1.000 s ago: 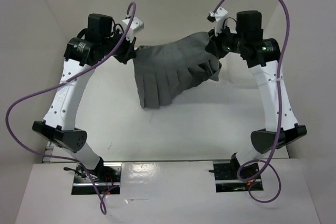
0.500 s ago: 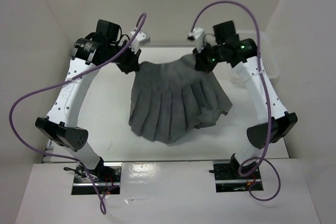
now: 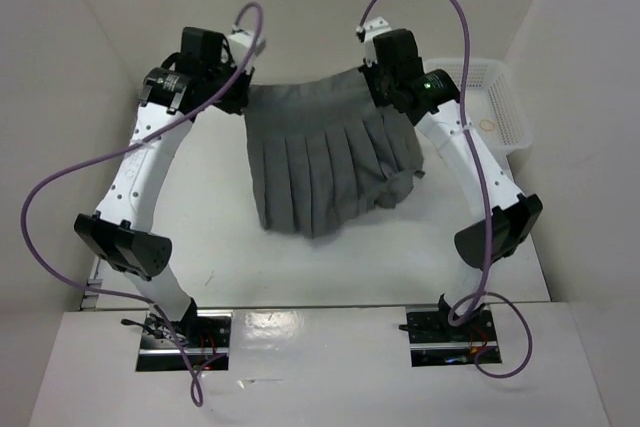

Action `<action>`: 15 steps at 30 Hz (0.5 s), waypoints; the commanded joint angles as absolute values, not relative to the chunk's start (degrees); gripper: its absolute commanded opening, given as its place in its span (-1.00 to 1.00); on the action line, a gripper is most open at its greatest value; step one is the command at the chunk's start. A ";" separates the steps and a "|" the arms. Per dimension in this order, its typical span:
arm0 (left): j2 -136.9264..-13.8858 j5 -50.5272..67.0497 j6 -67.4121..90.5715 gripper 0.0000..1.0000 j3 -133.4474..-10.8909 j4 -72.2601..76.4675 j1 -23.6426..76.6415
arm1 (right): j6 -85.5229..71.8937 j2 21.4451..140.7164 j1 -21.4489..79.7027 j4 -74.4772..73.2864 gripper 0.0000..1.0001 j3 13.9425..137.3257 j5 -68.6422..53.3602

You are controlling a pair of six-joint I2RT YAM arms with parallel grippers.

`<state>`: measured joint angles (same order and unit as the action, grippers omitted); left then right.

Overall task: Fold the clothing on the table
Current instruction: Flatten the skirt out

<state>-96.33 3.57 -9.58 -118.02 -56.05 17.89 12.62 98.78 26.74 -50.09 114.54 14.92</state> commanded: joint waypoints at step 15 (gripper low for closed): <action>-67.77 37.25 -14.58 -1.00 -104.08 -54.21 0.79 | 24.94 72.87 22.51 -61.32 -1.00 105.47 -22.11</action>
<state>-68.14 33.08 -7.60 -108.16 -49.15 2.68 14.87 76.09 25.56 -51.00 107.39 -11.62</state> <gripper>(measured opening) 0.075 0.021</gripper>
